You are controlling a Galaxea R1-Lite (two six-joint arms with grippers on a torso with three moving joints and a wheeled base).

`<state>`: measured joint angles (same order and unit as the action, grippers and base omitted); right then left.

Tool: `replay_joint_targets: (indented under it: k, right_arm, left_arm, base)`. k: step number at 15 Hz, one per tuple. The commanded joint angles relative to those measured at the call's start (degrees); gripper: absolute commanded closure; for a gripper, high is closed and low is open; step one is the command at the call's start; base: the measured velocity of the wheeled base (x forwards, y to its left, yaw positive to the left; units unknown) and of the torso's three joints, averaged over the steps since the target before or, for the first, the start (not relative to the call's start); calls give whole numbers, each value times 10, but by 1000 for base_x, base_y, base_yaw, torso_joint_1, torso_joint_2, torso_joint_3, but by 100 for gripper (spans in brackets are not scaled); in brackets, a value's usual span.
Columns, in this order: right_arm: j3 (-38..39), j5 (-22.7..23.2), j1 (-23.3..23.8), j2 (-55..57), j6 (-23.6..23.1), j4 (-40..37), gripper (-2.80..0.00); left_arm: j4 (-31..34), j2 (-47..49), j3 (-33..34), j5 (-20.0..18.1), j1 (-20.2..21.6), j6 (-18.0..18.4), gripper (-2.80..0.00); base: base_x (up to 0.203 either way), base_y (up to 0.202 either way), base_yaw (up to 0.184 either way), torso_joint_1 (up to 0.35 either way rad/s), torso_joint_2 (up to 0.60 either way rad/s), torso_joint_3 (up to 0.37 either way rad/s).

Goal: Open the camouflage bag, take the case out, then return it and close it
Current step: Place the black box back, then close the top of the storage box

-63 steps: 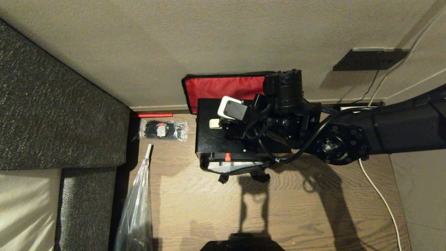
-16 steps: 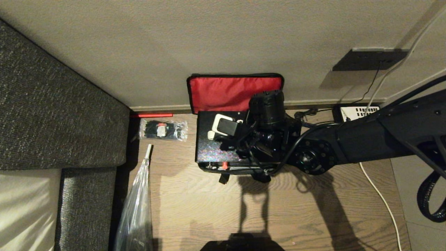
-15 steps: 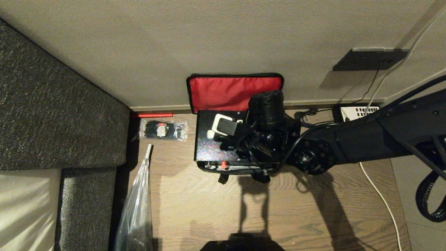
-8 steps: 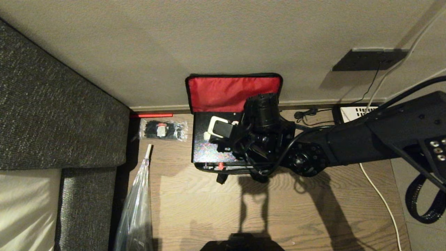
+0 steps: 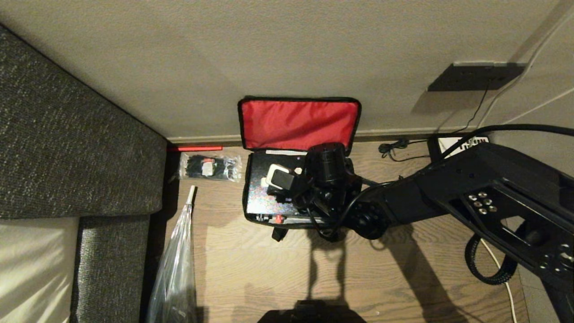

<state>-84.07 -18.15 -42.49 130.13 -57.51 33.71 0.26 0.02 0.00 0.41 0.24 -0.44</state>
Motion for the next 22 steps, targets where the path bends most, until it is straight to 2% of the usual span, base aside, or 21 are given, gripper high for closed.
replay_joint_targets:
  k: [1, 5, 6, 12, 16, 17, 18, 19, 22]
  right_arm:
    - [-8, 1, 15, 28, -2, 2, 0]
    - [-11, 7, 24, 37, 6, 21, 0]
    - [-5, 7, 25, 39, 4, 30, -280]
    - [42, 4, 19, 7, 7, 31, -280]
    - [152, 4, 6, -92, 7, 20, -280]
    - [194, 4, 6, -128, 10, 12, 0]
    - [232, 3, 6, -164, 21, -1, 0]
    - [258, -1, 7, -198, 53, -24, 0]
    - [313, -36, 10, -309, 228, -148, 0]
  left_arm:
    - [0, -1, 2, 0, 0, 0, 0]
    - [0, -1, 2, 0, 0, 0, 0]
    - [0, -1, 2, 0, 0, 0, 0]
    - [0, 0, 2, 0, 0, 0, 0]
    - [0, -1, 2, 0, 1, 0, 0]
    - [0, 0, 2, 0, 0, 0, 0]
    - [0, -1, 2, 0, 0, 0, 0]
    - [0, -1, 2, 0, 0, 0, 0]
    - [0, -1, 2, 0, 0, 0, 0]
  base:
    - [0, 0, 0, 0, 0, 0]
    - [0, 0, 0, 0, 0, 0]
    - [0, 0, 0, 0, 0, 0]
    - [0, 0, 0, 0, -5, 1]
    - [0, 0, 0, 0, 0, 0]
    - [0, 0, 0, 0, 0, 0]
    - [0, 0, 0, 0, 0, 0]
    - [0, 0, 0, 0, 0, 0]
    - [0, 0, 0, 0, 0, 0]
